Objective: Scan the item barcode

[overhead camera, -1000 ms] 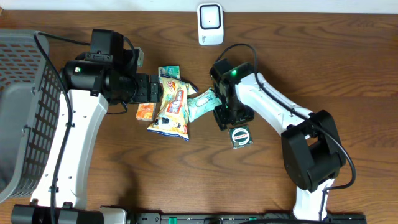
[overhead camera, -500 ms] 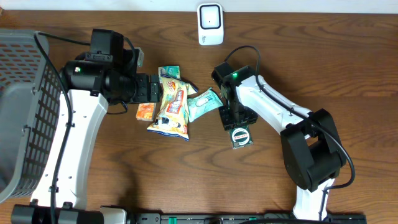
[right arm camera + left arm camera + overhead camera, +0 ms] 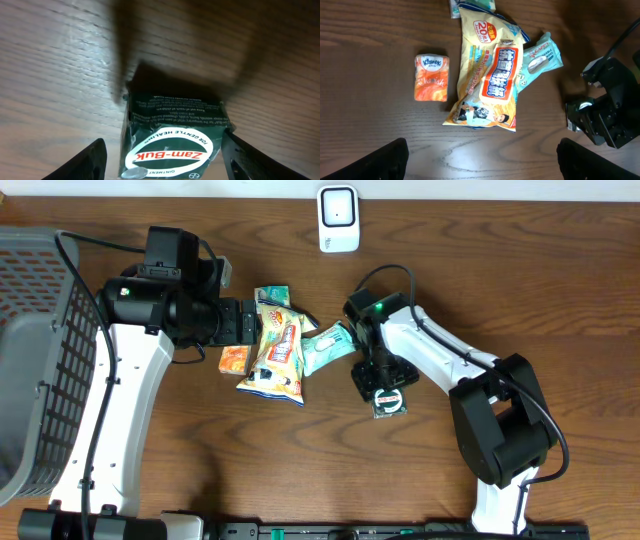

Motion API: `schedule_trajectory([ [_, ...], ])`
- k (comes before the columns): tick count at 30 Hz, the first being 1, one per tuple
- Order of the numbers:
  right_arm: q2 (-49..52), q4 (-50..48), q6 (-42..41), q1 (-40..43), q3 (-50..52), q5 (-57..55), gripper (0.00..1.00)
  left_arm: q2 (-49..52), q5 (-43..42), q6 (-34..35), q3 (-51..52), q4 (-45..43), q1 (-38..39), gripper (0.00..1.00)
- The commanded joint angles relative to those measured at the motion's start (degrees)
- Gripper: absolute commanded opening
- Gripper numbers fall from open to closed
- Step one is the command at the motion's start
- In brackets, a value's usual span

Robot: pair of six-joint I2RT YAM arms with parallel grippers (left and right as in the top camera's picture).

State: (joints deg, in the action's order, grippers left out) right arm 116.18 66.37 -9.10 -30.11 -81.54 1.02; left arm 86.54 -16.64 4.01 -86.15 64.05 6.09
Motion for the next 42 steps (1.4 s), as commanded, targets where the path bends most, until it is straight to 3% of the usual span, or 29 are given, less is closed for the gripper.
schedule_trajectory([
  [1, 0.2, 0.1, -1.3, 1.2, 0.8, -0.4, 0.63, 0.3, -0.5, -1.0, 0.5, 0.0, -0.3, 0.94],
  [3, 0.3, 0.2, -7.2, 1.3, 0.8, -0.5, 0.57, 0.3, -0.5, -1.0, 0.5, 0.0, -0.3, 0.94],
  [8, 1.3, 1.0, -19.9, 1.4, 1.7, -4.0, 0.57, 0.3, -0.5, -1.0, 0.5, 0.0, -0.3, 0.94],
  [16, 1.3, 1.7, -28.8, 3.4, 2.2, -9.8, 0.55, 0.3, -0.5, -1.0, 0.5, 0.0, -0.3, 0.94],
  [22, 1.3, -9.8, -27.0, 5.4, 2.2, 2.5, 0.50, 0.3, -0.5, -1.0, 0.5, 0.0, -0.3, 0.94],
  [29, 1.3, -16.1, -27.3, 5.4, 2.2, 4.5, 0.48, 0.3, -0.5, -1.0, 0.5, 0.0, -0.3, 0.94],
  [38, 1.0, -13.3, -20.1, 9.9, -1.8, 8.7, 0.54, 0.3, -0.5, -1.0, 0.5, 0.0, -0.3, 0.94],
  [42, 0.4, -2.2, -10.8, 13.1, -7.2, 9.2, 0.56, 0.3, -0.5, -1.0, 0.5, 0.0, -0.3, 0.94],
])
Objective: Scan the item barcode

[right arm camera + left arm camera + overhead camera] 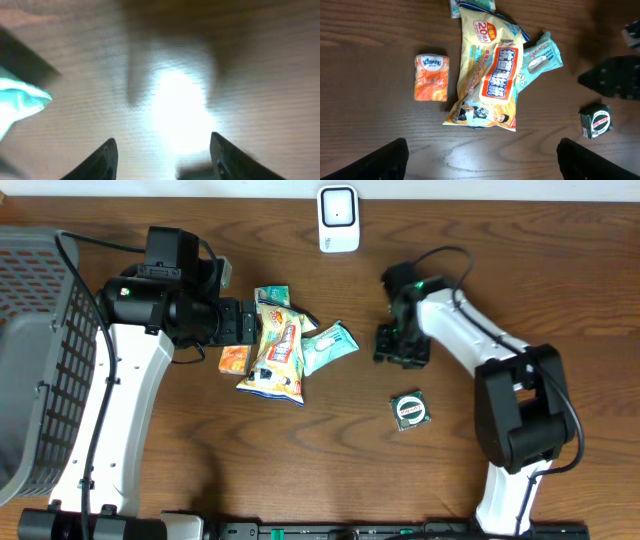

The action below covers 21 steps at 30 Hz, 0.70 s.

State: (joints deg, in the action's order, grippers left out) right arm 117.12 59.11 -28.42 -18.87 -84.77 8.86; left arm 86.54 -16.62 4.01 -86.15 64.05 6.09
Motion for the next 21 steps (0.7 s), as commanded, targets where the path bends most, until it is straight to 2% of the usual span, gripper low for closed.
schedule_trajectory([
  [1, -0.5, 7.1, 10.9, 2.3, -4.3, 1.4, 0.56, 0.3, -0.5, -1.0, 0.5, 0.0, -0.3, 0.94],
  [5, -0.3, 11.9, 18.6, 3.0, -2.9, 1.4, 0.57, 0.3, -0.5, -1.0, 0.5, 0.0, -0.3, 0.94],
  [8, -0.2, 11.1, 21.6, 2.9, -0.5, 1.5, 0.53, 0.3, -0.5, -1.0, 0.5, 0.0, -0.3, 0.94],
  [11, -0.1, 10.7, 28.5, 2.9, 2.2, 2.1, 0.48, 0.3, -0.5, -1.0, 0.5, 0.0, -0.3, 0.94],
  [16, -0.1, 7.2, 40.1, 3.3, 4.5, 2.1, 0.54, 0.3, -0.5, -1.0, 0.5, 0.0, -0.3, 0.94],
  [21, -0.1, 5.6, 46.5, 3.9, 5.2, 2.1, 0.56, 0.3, -0.5, -1.0, 0.5, 0.0, -0.3, 0.94],
])
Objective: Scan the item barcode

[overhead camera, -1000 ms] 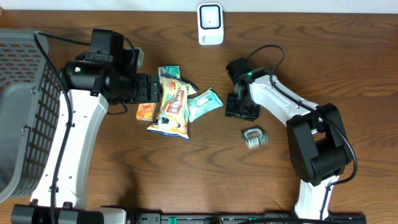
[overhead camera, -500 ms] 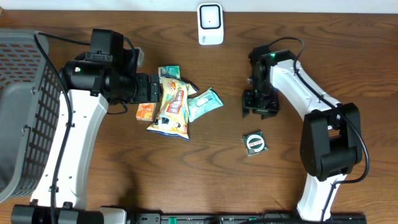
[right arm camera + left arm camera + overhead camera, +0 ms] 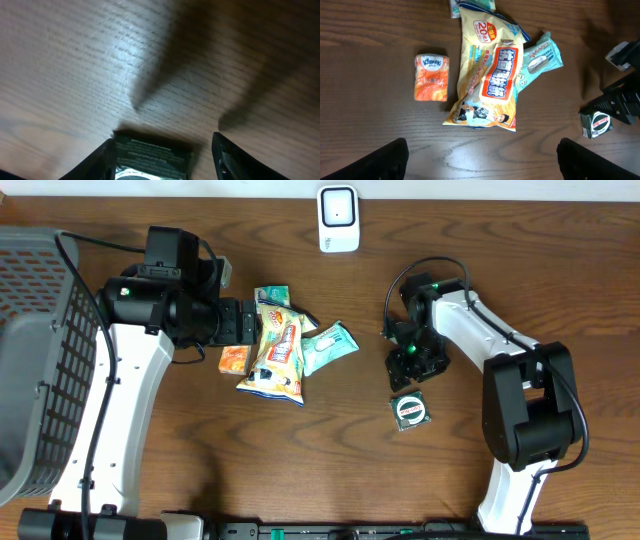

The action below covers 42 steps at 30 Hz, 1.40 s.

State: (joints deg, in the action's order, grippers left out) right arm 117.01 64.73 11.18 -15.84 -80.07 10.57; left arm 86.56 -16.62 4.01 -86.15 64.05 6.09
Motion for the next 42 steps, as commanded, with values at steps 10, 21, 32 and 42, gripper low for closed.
schedule_trajectory([
  [10, 0.0, 3.5, 8.1, 5.8, 0.0, 10.9, 0.57, 0.3, -0.5, -1.0, 0.5, 0.0, -0.3, 0.94],
  [21, 0.0, 8.4, -1.9, 5.2, 1.2, 10.3, 0.48, 0.3, -0.5, -1.0, 0.5, 0.0, -0.3, 0.94],
  [32, 0.0, 4.2, -9.2, -1.9, 4.1, -1.0, 0.52, 0.3, -0.5, -1.0, 0.5, 0.0, -0.3, 0.94],
  [42, 0.0, -3.7, -19.5, -3.0, 4.1, -1.2, 0.55, 0.3, -0.5, -1.0, 0.5, 0.0, -0.3, 0.94],
])
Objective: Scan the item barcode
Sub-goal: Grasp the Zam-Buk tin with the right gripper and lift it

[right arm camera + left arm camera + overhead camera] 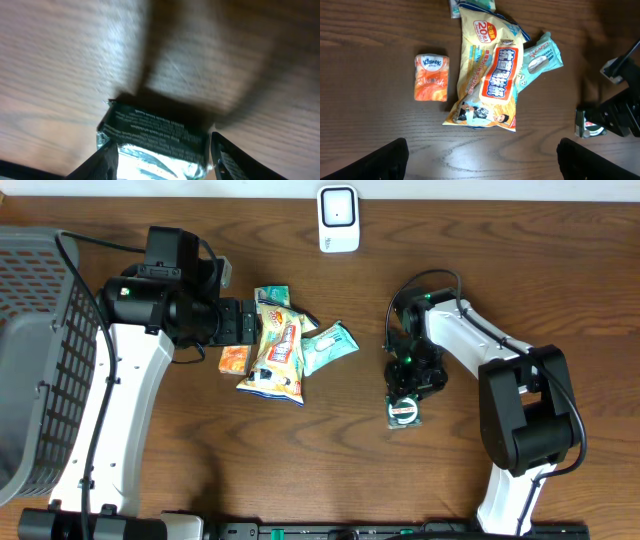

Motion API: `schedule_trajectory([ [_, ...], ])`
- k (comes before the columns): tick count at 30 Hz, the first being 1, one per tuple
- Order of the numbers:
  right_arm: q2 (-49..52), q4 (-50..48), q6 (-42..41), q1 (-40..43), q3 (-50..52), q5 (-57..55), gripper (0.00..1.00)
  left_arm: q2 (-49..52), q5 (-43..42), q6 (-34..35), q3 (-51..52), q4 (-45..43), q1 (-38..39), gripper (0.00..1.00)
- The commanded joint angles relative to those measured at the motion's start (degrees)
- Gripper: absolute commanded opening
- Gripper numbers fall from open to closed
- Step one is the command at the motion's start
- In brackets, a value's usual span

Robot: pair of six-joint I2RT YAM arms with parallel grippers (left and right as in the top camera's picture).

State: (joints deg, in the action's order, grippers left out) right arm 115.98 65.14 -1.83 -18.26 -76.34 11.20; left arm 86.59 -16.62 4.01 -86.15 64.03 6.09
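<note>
A small dark green Zam-Buk box (403,413) lies on the wooden table right of centre. My right gripper (405,383) is low over it, open, with one finger on either side of the box (155,135); whether they touch it I cannot tell. The left wrist view shows the box (590,129) half covered by that gripper. The white scanner (338,218) stands at the table's far edge. My left gripper (482,162) hovers open above the snack pile with nothing between its fingers.
A yellow snack bag (278,350), an orange tissue pack (234,359), a teal packet (326,347) and a green packet (272,296) lie in a pile at centre left. A grey mesh basket (40,330) fills the left edge.
My right gripper was just behind the box and now is down around it. The box has shifted and turned slightly. The left arm has not moved.
At first my right gripper stood wide open around the box beside the teal packet. Then it was up and away nearer the scanner, with the box left on the table. It then stood just behind the box, and now straddles it.
</note>
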Motion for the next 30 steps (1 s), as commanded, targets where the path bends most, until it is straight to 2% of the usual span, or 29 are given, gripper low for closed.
schedule_trajectory([
  [1, 1.0, -4.6, -8.0, -0.6, 0.4, -1.9, 0.54, 0.3, -0.5, -1.0, 0.5, 0.0, -0.3, 0.94],
  [15, 8.2, -1.6, -8.9, 0.3, 0.4, -4.2, 0.53, 0.3, -0.5, -1.0, 0.5, 0.0, -0.3, 0.94],
  [19, 8.0, 1.2, -8.4, 0.9, -0.8, -1.8, 0.47, 0.3, -0.5, -1.0, 0.5, 0.0, -0.3, 0.94],
  [22, 8.0, 3.5, -7.7, 1.0, -1.7, 0.0, 0.35, 0.3, -0.5, -1.0, 0.5, 0.0, -0.3, 0.94],
  [30, 8.0, 9.9, -6.2, 1.0, -9.6, 0.1, 0.26, 0.3, -0.5, -1.0, 0.5, 0.0, -0.3, 0.94],
])
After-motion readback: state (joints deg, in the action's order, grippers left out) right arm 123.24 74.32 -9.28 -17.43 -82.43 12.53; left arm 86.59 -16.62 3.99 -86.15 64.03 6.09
